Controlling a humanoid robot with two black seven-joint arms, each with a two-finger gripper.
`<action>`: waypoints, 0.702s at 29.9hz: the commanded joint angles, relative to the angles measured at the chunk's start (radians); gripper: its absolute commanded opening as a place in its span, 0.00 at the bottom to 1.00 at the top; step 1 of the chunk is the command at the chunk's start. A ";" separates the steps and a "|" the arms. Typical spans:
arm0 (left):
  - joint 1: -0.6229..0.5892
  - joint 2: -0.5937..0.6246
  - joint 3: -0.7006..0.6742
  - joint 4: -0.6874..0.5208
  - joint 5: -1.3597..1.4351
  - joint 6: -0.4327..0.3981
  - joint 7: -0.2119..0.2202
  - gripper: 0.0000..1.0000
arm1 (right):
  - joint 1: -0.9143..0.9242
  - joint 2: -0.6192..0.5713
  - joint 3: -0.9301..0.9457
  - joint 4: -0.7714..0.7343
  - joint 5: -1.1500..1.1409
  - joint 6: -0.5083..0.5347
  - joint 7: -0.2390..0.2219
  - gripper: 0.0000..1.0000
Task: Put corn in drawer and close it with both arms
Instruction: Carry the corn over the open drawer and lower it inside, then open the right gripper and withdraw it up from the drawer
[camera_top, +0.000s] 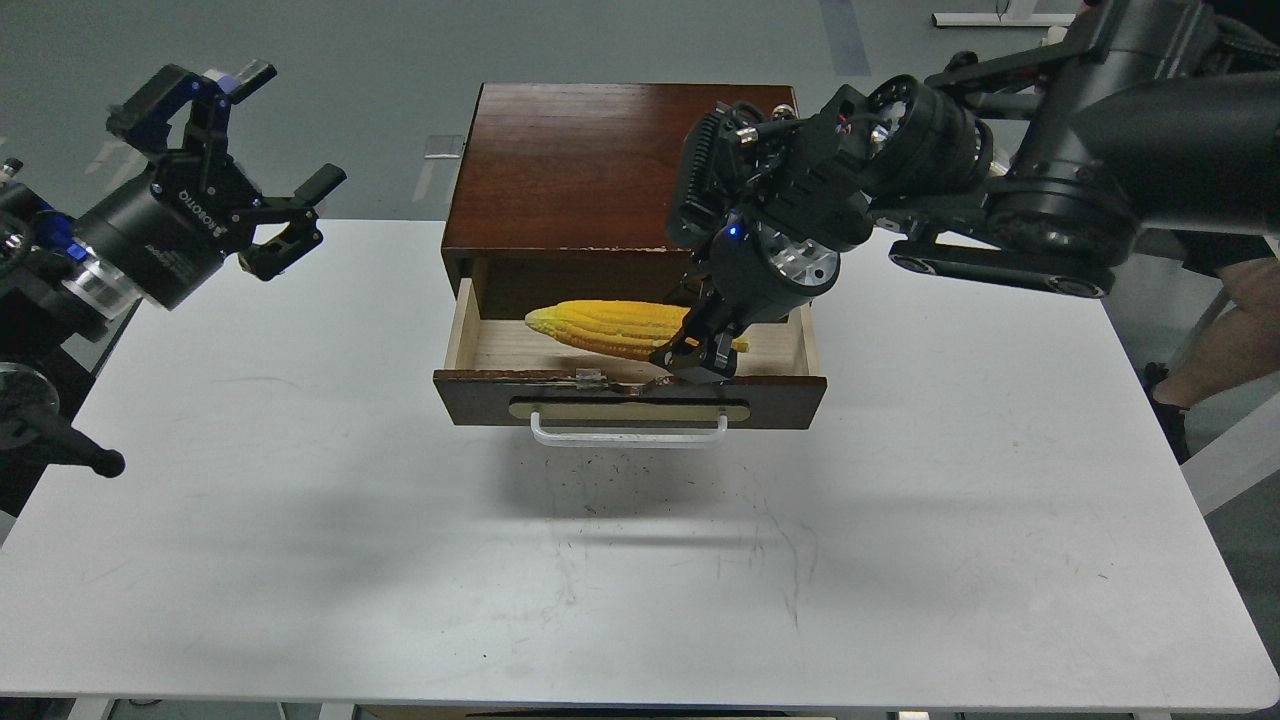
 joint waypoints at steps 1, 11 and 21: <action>0.000 0.004 0.000 0.000 0.000 0.006 -0.018 1.00 | -0.002 -0.028 0.036 -0.001 0.044 0.000 0.000 1.00; -0.003 0.061 -0.026 -0.020 0.008 -0.002 -0.026 1.00 | -0.002 -0.218 0.094 0.002 0.400 0.001 0.000 1.00; -0.023 0.101 -0.087 -0.250 0.246 -0.002 -0.029 1.00 | -0.210 -0.540 0.180 -0.002 0.880 0.000 0.000 1.00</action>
